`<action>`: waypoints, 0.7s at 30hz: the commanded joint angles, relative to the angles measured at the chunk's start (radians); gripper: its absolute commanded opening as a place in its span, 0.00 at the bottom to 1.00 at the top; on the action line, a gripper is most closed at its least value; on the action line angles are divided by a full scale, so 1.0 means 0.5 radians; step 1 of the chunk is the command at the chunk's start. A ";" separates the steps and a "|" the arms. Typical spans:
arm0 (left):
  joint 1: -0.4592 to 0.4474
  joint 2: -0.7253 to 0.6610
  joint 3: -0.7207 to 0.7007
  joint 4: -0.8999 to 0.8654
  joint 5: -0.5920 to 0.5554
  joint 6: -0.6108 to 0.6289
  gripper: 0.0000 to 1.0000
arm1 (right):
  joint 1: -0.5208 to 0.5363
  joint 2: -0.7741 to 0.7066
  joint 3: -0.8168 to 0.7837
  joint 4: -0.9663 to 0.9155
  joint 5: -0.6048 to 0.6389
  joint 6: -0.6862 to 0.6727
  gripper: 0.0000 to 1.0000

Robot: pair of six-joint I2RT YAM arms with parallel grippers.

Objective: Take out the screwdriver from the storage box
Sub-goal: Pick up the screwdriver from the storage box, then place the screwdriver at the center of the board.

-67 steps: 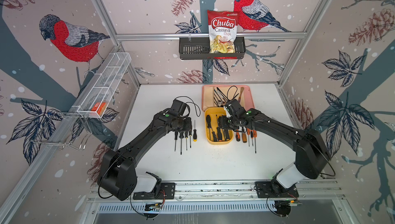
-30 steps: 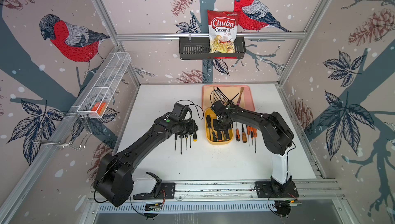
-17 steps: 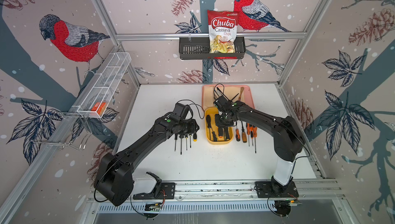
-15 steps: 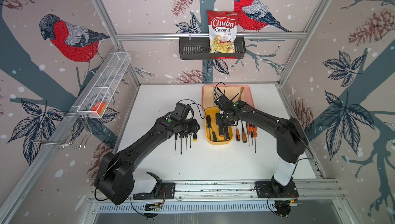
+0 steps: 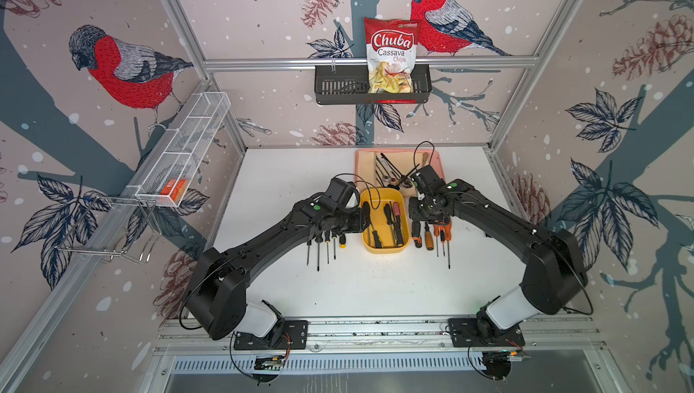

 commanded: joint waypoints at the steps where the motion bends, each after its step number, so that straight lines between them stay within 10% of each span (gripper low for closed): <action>1: -0.046 0.030 0.032 0.052 -0.017 -0.024 0.37 | -0.072 -0.056 -0.093 0.069 -0.022 -0.075 0.13; 21: -0.137 0.060 -0.003 0.084 -0.076 -0.112 0.37 | -0.058 0.220 -0.208 0.364 -0.271 -0.217 0.13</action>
